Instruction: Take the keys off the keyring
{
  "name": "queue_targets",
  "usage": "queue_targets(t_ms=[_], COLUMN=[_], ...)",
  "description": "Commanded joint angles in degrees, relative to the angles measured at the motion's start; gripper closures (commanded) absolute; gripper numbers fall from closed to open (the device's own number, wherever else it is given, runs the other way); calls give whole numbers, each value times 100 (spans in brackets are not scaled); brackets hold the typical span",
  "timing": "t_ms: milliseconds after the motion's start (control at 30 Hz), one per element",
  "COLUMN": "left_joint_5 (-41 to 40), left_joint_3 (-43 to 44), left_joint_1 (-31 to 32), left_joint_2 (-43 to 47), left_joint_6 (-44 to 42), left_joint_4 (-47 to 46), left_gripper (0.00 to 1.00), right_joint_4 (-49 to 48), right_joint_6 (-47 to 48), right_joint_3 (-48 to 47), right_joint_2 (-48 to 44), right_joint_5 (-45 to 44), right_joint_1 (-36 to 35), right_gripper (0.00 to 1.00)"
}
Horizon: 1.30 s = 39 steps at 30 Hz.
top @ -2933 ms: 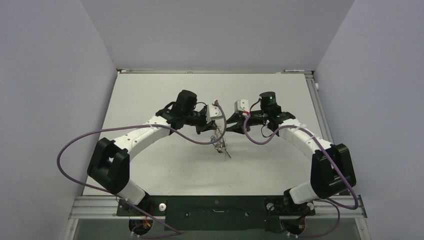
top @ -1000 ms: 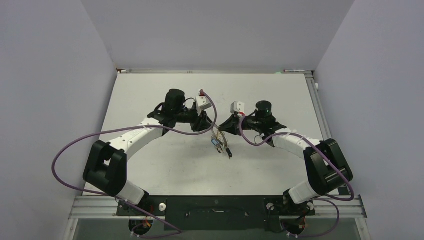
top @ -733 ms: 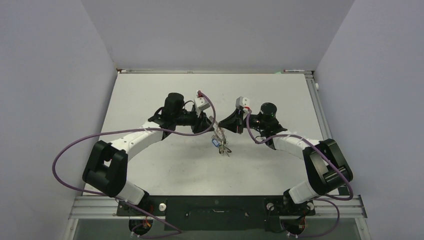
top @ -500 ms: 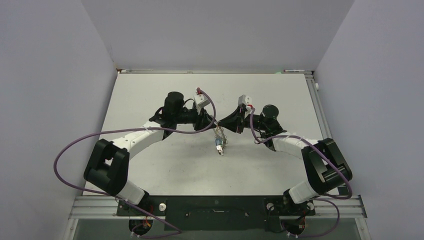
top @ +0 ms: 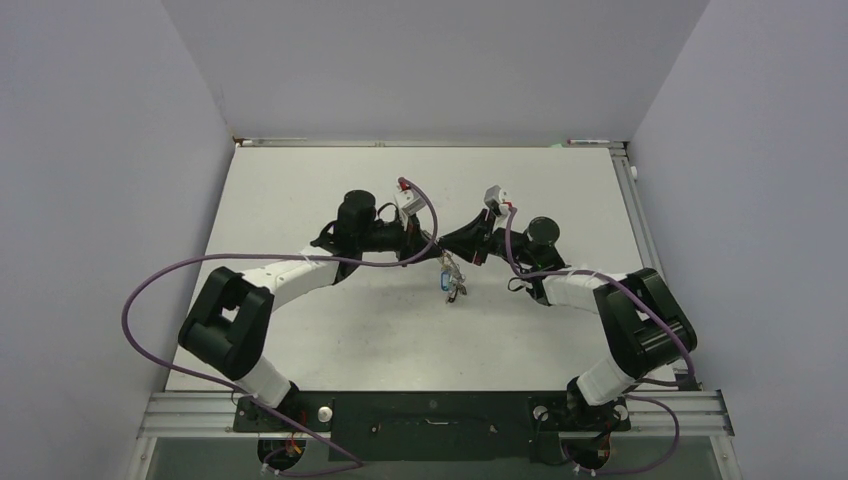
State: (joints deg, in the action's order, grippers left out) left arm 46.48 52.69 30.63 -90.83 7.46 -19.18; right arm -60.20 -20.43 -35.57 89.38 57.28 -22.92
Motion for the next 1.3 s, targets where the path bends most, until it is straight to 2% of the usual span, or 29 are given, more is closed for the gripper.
queue_targets(t_ms=[0, 133, 300, 533, 667, 867, 1033, 1267], left_joint_5=[74, -27, -364, -605, -815, -1720, -2808, -3753], left_joint_3=[-43, -45, -68, -172, -30, 524, 852, 767], left_joint_1=[150, 184, 95, -566, -1033, -1634, -1900, -1669], left_joint_2=[-150, -240, -140, 270, 464, 329, 132, -9], left_joint_6=[549, 608, 83, -173, -525, -1671, -2284, -2583], left_joint_4=[-796, -670, 242, 1289, 2223, 3732, 4472, 4435], left_gripper=[100, 100, 100, 100, 100, 100, 100, 100], right_joint_4=[-1035, -1125, -1053, -780, -611, -200, 350, 638], right_joint_6=[-696, -856, -943, -908, -810, -547, -224, -107], right_joint_3=[100, 165, 61, -73, -70, -173, -334, -431], right_joint_2=[216, 322, 293, 140, 67, -80, -263, -405], right_joint_5=[-419, -633, -680, -652, -639, -621, -619, -618], right_joint_1=[-44, -69, 35, 220, 309, 393, 402, 402], right_gripper=[95, 95, 95, 95, 95, 95, 95, 95])
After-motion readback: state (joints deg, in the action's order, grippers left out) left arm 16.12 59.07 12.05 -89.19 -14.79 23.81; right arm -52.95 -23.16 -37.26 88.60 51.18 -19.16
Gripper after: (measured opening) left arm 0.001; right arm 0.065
